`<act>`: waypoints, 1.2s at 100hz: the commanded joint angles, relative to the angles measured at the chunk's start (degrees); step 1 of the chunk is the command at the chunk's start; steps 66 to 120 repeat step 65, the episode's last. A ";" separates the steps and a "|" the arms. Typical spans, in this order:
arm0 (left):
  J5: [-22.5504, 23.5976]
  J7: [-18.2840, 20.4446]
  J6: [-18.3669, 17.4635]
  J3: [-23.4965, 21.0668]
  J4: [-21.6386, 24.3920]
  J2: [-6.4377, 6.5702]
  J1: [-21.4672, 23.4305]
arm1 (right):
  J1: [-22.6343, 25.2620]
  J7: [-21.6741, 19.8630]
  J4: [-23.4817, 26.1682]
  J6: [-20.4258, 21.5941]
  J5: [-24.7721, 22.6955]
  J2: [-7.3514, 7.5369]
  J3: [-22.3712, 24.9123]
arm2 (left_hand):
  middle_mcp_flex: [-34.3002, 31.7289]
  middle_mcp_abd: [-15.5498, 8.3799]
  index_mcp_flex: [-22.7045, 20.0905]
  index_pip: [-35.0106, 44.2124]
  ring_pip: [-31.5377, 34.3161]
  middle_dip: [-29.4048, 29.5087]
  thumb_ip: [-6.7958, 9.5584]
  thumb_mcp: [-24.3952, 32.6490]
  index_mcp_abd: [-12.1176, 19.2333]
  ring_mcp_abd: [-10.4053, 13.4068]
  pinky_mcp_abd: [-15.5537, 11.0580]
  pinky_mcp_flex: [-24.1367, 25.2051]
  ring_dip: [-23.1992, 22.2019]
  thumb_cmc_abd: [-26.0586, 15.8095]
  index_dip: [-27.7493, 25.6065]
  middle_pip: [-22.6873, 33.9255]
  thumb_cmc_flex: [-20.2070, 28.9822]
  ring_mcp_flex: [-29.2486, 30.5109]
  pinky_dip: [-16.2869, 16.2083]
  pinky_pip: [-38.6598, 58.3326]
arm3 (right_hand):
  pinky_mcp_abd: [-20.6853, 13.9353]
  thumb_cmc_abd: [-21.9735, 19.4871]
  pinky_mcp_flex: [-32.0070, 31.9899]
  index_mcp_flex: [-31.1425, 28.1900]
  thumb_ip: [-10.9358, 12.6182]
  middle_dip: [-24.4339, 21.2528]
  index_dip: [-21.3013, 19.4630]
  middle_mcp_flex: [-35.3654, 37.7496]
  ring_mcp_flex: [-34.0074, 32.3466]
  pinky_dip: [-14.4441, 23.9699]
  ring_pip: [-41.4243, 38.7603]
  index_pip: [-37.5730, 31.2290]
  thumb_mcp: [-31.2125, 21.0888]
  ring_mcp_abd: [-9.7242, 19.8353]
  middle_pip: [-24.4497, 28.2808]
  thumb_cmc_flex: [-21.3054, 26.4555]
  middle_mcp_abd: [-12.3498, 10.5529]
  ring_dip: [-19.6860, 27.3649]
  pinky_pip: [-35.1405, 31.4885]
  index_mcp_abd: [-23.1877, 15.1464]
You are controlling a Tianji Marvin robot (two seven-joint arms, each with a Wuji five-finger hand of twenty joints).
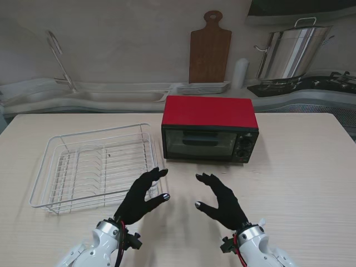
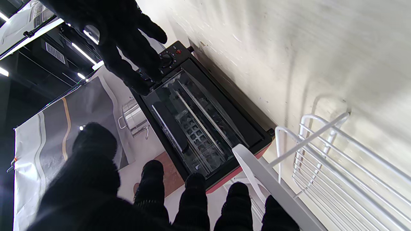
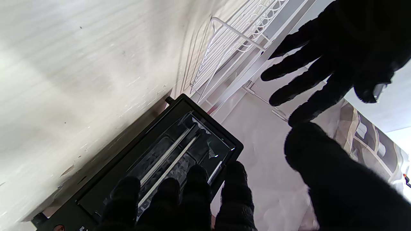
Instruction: Slide the trays into the oven
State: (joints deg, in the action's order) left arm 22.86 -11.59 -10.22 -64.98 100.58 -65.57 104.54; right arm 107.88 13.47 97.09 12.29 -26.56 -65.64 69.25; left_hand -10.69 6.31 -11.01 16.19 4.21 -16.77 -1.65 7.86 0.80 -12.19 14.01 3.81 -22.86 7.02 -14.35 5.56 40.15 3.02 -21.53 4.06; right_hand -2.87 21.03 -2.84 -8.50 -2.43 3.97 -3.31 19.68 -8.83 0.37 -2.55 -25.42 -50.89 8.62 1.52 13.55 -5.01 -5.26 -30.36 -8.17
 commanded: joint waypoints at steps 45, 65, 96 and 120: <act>0.66 0.95 0.47 0.46 0.61 -0.40 -0.20 | 0.95 -0.86 0.37 1.92 1.23 -0.32 0.63 | 0.95 -2.11 1.90 1.45 -0.89 0.62 1.63 1.03 2.33 2.20 -0.93 0.45 0.63 -0.96 -0.07 -0.57 0.16 -1.56 1.24 -1.31 | -2.49 -0.90 0.14 1.94 2.52 -3.09 1.45 1.57 2.16 -0.75 1.09 1.68 3.08 2.69 -3.04 -1.48 -3.25 0.89 2.23 -1.81; 0.37 1.03 -0.19 0.70 0.36 -0.40 -0.32 | 0.95 -0.40 0.11 2.27 1.24 -0.40 0.63 | 0.83 -2.02 1.70 1.50 -0.84 0.59 1.61 1.17 2.30 2.22 -0.95 0.45 0.64 -0.86 -0.04 -0.58 0.17 -1.51 1.31 -1.28 | -2.40 -0.96 0.17 1.99 2.51 -3.17 1.42 1.52 2.18 -0.70 1.00 1.65 3.06 2.60 -3.06 -1.61 -3.07 0.84 2.18 -1.60; 0.37 1.03 -0.19 0.70 0.36 -0.40 -0.32 | 0.95 -0.40 0.11 2.27 1.24 -0.40 0.63 | 0.83 -2.02 1.70 1.50 -0.84 0.59 1.61 1.17 2.30 2.22 -0.95 0.45 0.64 -0.86 -0.04 -0.58 0.17 -1.51 1.31 -1.28 | -2.40 -0.96 0.17 1.99 2.51 -3.17 1.42 1.52 2.18 -0.70 1.00 1.65 3.06 2.60 -3.06 -1.61 -3.07 0.84 2.18 -1.60; 0.37 1.03 -0.19 0.70 0.36 -0.40 -0.32 | 0.95 -0.40 0.11 2.27 1.24 -0.40 0.63 | 0.83 -2.02 1.70 1.50 -0.84 0.59 1.61 1.17 2.30 2.22 -0.95 0.45 0.64 -0.86 -0.04 -0.58 0.17 -1.51 1.31 -1.28 | -2.40 -0.96 0.17 1.99 2.51 -3.17 1.42 1.52 2.18 -0.70 1.00 1.65 3.06 2.60 -3.06 -1.61 -3.07 0.84 2.18 -1.60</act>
